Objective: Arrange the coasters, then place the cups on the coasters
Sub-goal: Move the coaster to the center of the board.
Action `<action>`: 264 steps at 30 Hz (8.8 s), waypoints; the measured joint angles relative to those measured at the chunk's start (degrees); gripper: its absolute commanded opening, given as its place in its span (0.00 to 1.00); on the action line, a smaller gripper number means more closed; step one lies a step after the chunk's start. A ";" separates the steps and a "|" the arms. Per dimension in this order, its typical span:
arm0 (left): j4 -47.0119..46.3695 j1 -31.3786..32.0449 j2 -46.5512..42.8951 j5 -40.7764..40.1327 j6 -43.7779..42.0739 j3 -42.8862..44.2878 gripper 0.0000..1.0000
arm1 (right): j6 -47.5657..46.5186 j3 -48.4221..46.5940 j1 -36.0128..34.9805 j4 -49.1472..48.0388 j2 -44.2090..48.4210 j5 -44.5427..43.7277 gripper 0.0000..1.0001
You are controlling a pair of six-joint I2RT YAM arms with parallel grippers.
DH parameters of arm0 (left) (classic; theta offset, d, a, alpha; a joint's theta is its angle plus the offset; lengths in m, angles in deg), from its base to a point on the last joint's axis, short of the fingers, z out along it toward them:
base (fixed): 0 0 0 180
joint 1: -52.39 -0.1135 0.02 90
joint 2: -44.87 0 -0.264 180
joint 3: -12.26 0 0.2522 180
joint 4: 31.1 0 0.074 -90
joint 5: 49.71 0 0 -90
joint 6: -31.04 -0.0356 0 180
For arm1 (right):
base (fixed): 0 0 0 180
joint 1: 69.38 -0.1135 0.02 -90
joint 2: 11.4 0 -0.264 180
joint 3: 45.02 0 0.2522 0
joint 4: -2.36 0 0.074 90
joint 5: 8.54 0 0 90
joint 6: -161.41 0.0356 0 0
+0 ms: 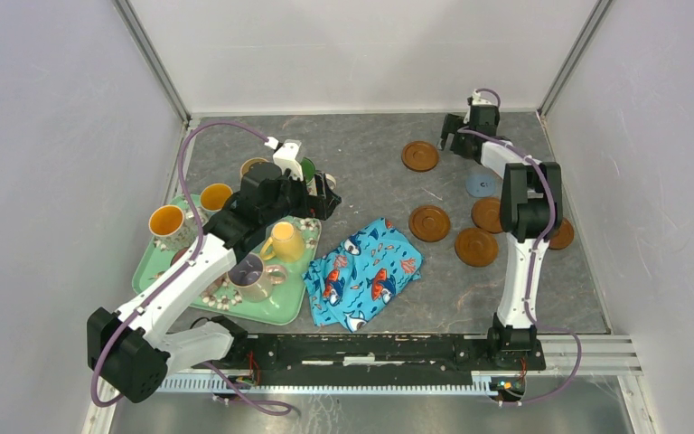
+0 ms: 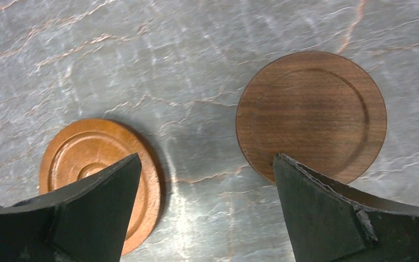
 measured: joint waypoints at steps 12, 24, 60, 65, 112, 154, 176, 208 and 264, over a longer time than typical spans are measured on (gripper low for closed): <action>0.02 0.00 0.00 0.00 0.00 0.00 1.00 | 0.04 6.75 -2.71 0.09 4.66 -0.35 0.98; 0.07 0.00 0.00 0.00 0.00 0.00 1.00 | -0.46 6.45 -3.06 2.84 5.20 -0.13 0.98; 0.20 0.00 -0.09 0.07 0.00 0.00 1.00 | -0.57 10.45 -0.13 11.85 16.04 -9.11 0.98; 0.22 0.00 -0.15 0.15 0.00 0.00 1.00 | 1.33 18.47 5.75 10.75 20.33 -10.12 0.98; 0.24 0.00 -0.87 1.31 0.00 0.00 1.00 | 7.78 6.54 13.22 -0.07 4.11 0.13 0.98; 0.22 -0.22 -0.87 1.62 0.00 0.00 1.00 | 1.92 24.90 5.05 6.97 24.06 -12.61 0.98; 0.22 -0.22 -0.87 1.81 0.00 0.00 1.00 | -0.26 23.96 6.01 5.77 20.06 -8.07 0.98; 0.20 -0.22 -0.61 2.60 0.00 0.00 1.00 | -0.76 22.60 5.53 4.02 16.41 -4.52 0.98; 0.20 -0.22 -0.09 2.62 0.00 0.00 1.00 | -8.11 18.69 4.31 10.78 16.63 -20.70 0.98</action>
